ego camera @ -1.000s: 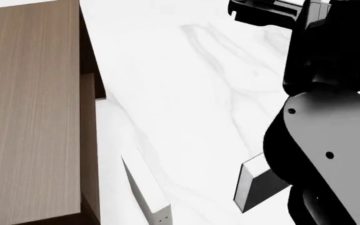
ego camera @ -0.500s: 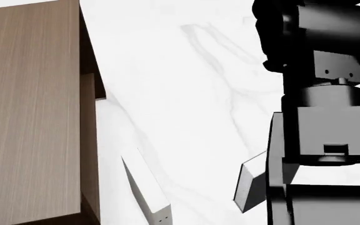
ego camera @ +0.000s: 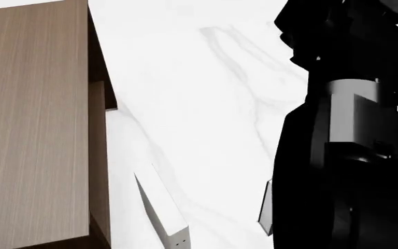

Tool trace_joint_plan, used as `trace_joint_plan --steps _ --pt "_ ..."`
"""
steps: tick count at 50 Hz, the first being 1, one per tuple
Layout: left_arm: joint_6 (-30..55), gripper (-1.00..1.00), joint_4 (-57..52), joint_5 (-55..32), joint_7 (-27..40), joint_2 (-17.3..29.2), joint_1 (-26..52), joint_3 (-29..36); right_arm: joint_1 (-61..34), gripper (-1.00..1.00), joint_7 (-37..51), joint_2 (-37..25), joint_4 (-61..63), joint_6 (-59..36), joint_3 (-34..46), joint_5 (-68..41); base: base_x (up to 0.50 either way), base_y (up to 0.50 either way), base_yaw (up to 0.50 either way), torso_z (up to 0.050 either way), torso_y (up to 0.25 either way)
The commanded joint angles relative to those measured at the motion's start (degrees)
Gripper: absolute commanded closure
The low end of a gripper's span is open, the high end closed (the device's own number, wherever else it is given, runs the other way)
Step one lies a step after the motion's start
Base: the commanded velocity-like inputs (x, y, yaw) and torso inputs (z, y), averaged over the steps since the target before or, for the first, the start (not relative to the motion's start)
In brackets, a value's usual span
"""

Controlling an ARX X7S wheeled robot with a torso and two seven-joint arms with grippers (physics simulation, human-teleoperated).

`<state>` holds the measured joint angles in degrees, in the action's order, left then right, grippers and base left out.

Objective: Pick up the book in the middle and place it on the cabinet shelf.

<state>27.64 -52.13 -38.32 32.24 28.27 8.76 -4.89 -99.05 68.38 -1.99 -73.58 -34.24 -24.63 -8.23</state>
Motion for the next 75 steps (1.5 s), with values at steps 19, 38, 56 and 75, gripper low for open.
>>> trace_joint_plan --steps 19,38,56,75 --pt "-0.91 -1.00 0.47 -0.42 0.30 0.44 -0.16 -0.01 1.10 -1.00 9.11 0.37 -1.39 -6.30 -13.19 7.34 0.00 0.00 0.00 0.000 0.000" --pt "-0.67 -1.00 0.06 -1.63 1.38 1.11 0.23 -0.82 3.53 -1.00 10.52 0.53 -1.39 -7.40 -18.45 6.96 0.00 0.00 0.00 0.000 0.000" --pt "-1.18 -1.00 0.36 -1.26 1.43 1.28 0.02 -0.20 4.94 -1.00 8.32 1.27 -1.39 -7.09 -22.34 7.17 0.00 0.00 0.00 0.000 0.000" --pt "-1.42 -1.00 0.36 -1.55 1.76 1.59 0.01 -0.04 5.41 -1.00 4.46 1.75 -1.39 -7.30 -21.10 6.48 0.00 0.00 0.00 0.000 0.000"
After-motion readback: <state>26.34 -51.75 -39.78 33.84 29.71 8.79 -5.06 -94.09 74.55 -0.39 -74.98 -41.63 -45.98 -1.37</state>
